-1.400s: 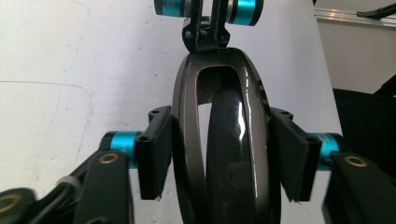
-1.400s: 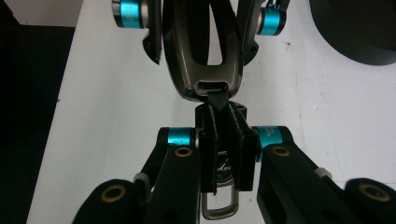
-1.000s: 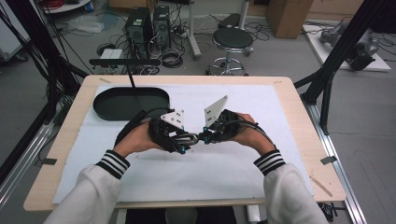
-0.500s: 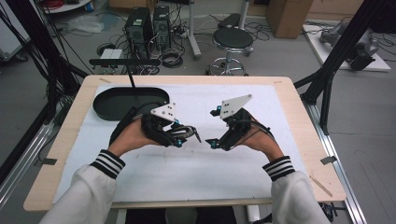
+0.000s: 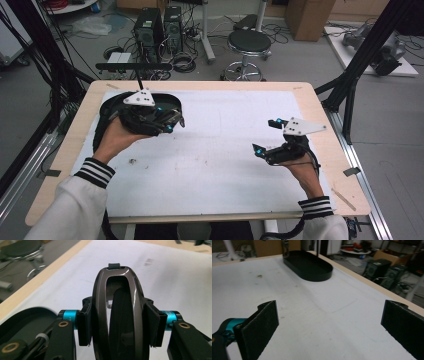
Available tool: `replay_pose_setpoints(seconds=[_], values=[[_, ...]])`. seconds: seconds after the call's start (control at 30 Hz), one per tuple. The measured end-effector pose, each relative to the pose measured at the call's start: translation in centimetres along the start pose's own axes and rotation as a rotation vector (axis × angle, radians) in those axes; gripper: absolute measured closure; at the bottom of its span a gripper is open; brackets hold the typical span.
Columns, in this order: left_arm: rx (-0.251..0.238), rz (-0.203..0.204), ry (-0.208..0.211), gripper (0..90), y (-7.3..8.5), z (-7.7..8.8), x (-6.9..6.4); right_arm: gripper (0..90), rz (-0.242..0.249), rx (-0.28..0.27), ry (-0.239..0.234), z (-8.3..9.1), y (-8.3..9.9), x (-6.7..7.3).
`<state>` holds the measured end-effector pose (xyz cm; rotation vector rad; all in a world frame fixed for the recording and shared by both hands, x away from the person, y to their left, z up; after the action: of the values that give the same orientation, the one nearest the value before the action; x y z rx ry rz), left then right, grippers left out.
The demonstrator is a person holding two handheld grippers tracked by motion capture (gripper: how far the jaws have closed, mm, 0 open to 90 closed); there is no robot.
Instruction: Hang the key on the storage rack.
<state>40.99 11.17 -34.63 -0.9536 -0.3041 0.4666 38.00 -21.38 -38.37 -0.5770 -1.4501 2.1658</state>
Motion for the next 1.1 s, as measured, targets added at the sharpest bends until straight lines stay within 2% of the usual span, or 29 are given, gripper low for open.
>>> replay_pose_setpoints(seconds=[0.03,0.07,0.1,0.13,0.17,0.33,0.43,0.47,0.53,0.57,0.67,0.97,1.03,1.1], values=[[-0.003,0.008,-0.02,48.6,0.1,0.3,0.5,0.4,-0.006,-0.015,0.019,0.4,0.2,-0.2],[-0.008,0.023,-0.036,48.6,0.2,0.6,0.9,0.4,-0.006,-0.015,0.019,0.4,0.2,-0.2],[-0.01,0.035,-0.051,48.6,0.3,1.0,1.3,0.3,-0.018,-0.043,0.051,1.0,0.7,-0.5],[-0.009,0.042,-0.062,48.6,0.4,1.3,1.7,0.3,-0.018,-0.043,0.051,1.0,0.7,-0.5],[-0.007,0.053,-0.075,48.6,0.6,1.6,2.1,0.4,-0.031,-0.074,0.073,1.6,1.2,-0.7],[0.005,0.086,-0.136,48.6,1.0,2.8,4.1,0.4,-0.053,-0.115,0.107,2.5,2.8,-1.0],[-0.009,0.117,-0.173,48.7,1.3,3.6,5.2,0.4,-0.057,-0.122,0.119,2.8,3.5,-1.1],[-0.01,0.126,-0.185,48.6,1.4,3.8,5.6,0.4,-0.077,-0.123,0.119,2.9,3.9,-1.0],[0.0,0.136,-0.216,48.7,1.7,4.1,6.4,0.3,-0.085,-0.139,0.148,3.3,5.0,-1.0],[0.003,0.141,-0.229,48.7,1.8,4.3,6.7,0.3,-0.085,-0.139,0.148,3.3,5.0,-1.0],[-0.003,0.153,-0.265,48.7,1.9,5.2,7.8,0.3,-0.102,-0.163,0.2,4.0,6.3,-1.2],[-0.036,0.214,-0.389,48.7,2.3,7.6,11.0,0.3,-0.089,-0.186,0.235,4.3,7.6,-1.1],[-0.038,0.22,-0.409,48.7,2.5,7.9,11.5,0.4,-0.092,-0.199,0.252,4.3,8.1,-1.2],[-0.043,0.231,-0.432,48.7,2.6,8.2,12.0,0.3,-0.106,-0.202,0.247,4.3,8.2,-1.0]])
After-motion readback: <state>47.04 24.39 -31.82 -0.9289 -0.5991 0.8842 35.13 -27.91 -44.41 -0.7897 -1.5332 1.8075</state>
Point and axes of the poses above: each handheld gripper's, and its own axes: z roughly backward along the jaws, y roughly out of its underside, x roughly to its left, the point moved 8 cm from there along -z, roughly forward along the jaws, and after that the axes turned 1 degree about x, right-handed, at the moved point
